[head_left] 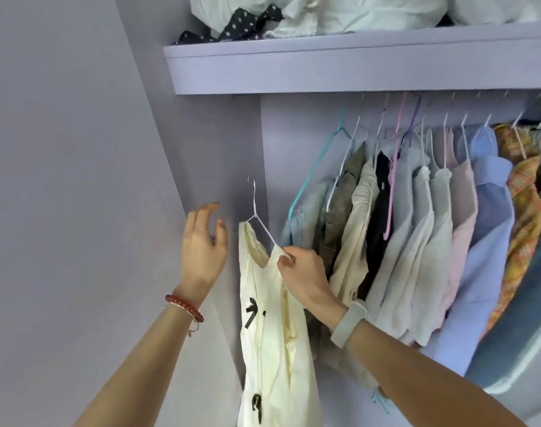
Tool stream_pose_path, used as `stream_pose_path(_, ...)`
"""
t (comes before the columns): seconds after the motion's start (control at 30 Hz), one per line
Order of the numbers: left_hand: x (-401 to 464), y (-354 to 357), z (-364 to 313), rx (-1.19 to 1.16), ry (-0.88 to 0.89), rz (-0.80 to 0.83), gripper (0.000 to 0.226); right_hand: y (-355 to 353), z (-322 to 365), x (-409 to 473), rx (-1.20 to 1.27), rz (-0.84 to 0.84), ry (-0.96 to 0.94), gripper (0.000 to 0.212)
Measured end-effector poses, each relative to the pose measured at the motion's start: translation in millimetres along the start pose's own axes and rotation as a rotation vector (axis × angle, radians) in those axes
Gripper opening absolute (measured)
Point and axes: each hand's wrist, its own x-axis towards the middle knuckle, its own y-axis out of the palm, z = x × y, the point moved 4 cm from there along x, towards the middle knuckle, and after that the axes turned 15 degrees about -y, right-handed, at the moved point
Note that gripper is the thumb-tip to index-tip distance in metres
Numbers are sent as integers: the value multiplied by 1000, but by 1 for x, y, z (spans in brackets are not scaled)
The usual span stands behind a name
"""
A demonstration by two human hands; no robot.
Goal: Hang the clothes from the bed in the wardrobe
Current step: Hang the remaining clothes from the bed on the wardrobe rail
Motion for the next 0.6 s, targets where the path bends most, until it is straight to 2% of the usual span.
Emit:
stream_pose_path(0.2,45,-5,-23,-80,110,-23,36,22,26,29,91,-272,46,37)
stream_pose_path(0.3,58,3,-44,-43,202,-47,42,12,15,29,68,-431,132,22)
stream_pose_path(0.37,67,12,-63,11,263,-57,52,-2,7,28,21,-534,182,26)
stream_pose_path(0.5,94,22,-98,108,352,-105,68,-27,8,43,-51,-696,138,31)
stream_pose_path(0.6,112,27,-113,154,413,-141,68,-41,5,50,-78,-860,94,25)
